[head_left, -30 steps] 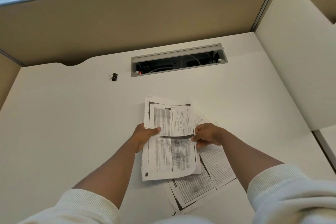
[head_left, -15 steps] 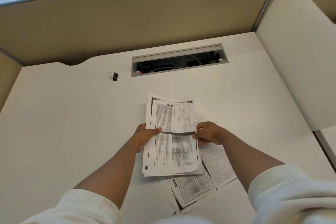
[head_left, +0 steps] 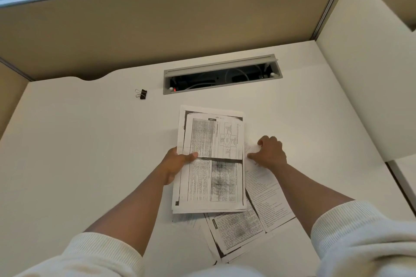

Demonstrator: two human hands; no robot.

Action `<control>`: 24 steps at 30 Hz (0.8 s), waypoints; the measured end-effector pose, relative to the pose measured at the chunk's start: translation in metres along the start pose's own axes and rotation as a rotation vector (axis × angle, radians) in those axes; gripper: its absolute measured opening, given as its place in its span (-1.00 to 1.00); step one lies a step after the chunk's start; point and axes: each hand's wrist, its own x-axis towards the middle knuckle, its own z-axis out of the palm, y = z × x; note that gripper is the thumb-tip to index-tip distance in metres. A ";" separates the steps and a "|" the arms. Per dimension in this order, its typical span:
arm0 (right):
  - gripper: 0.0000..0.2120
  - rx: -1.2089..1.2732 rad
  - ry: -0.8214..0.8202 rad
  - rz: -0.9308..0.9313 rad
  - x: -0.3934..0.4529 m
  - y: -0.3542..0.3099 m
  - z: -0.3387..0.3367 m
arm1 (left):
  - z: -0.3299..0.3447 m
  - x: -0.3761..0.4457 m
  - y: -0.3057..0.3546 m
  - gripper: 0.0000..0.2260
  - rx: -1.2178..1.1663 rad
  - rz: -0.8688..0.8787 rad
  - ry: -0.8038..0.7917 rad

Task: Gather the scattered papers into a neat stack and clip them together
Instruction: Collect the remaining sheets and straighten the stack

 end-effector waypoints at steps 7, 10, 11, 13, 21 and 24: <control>0.09 -0.388 -0.159 -0.012 -0.012 -0.006 0.003 | -0.013 -0.006 0.010 -0.52 -0.173 0.021 -0.049; 0.11 -0.367 -0.126 0.024 -0.015 -0.005 0.005 | -0.021 -0.008 0.010 -0.52 -0.267 0.019 -0.018; 0.12 -0.349 -0.118 0.051 -0.016 -0.006 0.006 | -0.025 -0.010 0.010 -0.54 -0.284 0.016 0.004; 0.16 -0.326 -0.106 0.100 -0.017 -0.005 0.005 | -0.034 -0.012 0.006 -0.59 -0.293 0.003 0.054; -0.28 -0.224 -0.183 0.095 -0.008 -0.015 0.001 | -0.053 -0.025 -0.011 -0.68 -0.441 -0.026 0.066; -0.45 -0.250 -0.185 0.077 -0.002 -0.023 -0.007 | -0.058 -0.026 -0.011 -0.66 -0.459 -0.020 0.073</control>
